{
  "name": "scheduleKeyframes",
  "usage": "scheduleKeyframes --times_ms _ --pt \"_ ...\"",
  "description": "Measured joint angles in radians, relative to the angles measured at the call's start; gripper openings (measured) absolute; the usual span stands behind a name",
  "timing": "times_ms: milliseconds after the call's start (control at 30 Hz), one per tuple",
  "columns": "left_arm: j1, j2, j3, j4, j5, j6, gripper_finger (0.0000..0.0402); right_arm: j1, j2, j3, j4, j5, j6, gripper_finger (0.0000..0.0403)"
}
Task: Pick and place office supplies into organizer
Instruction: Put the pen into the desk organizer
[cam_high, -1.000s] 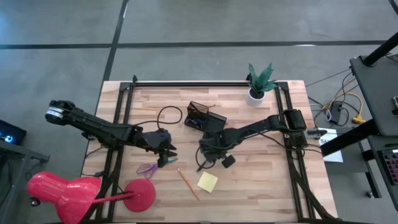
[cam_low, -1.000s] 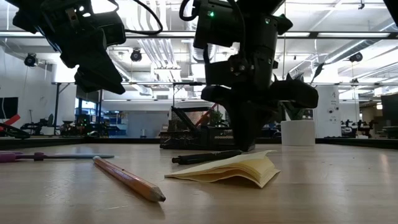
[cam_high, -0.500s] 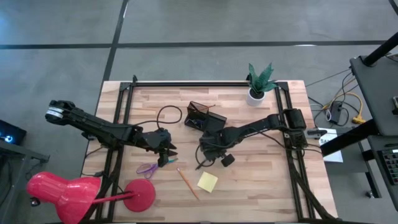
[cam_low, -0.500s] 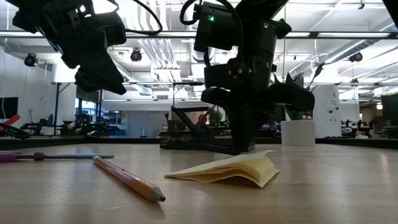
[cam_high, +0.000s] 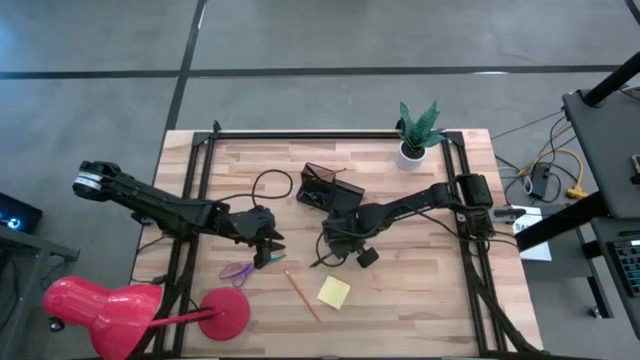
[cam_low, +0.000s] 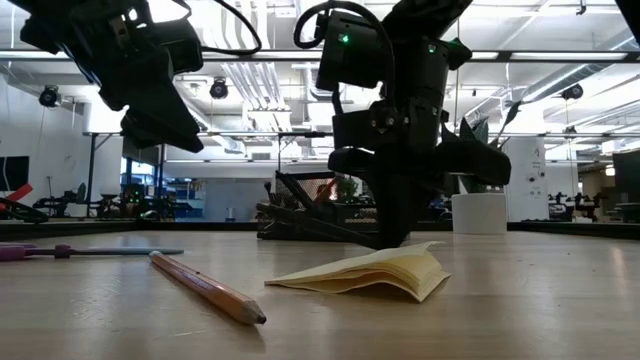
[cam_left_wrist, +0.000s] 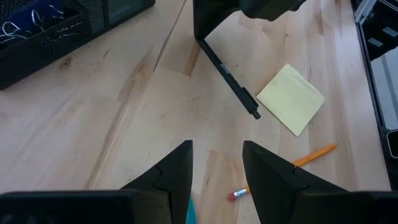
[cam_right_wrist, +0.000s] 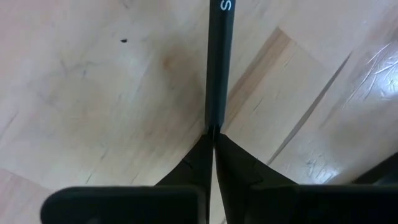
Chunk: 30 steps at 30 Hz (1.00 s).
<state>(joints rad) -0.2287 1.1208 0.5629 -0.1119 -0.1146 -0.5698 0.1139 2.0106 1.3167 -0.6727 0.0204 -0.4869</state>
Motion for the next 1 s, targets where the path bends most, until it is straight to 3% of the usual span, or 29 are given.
scheduleKeyframes --times_ms 333,667,1000 --pt "0.0 0.17 0.032 0.206 0.107 0.144 0.0125 0.0 0.0 -0.004 0.008 -0.003 0.066 0.0009" --pt "-0.033 0.364 0.118 0.208 0.133 0.158 0.0125 0.001 0.001 -0.004 0.013 -0.001 0.19 0.0009" --pt "-0.035 0.432 0.191 0.209 -0.046 0.158 0.0125 0.002 0.001 -0.004 0.021 0.002 0.194 0.0009"
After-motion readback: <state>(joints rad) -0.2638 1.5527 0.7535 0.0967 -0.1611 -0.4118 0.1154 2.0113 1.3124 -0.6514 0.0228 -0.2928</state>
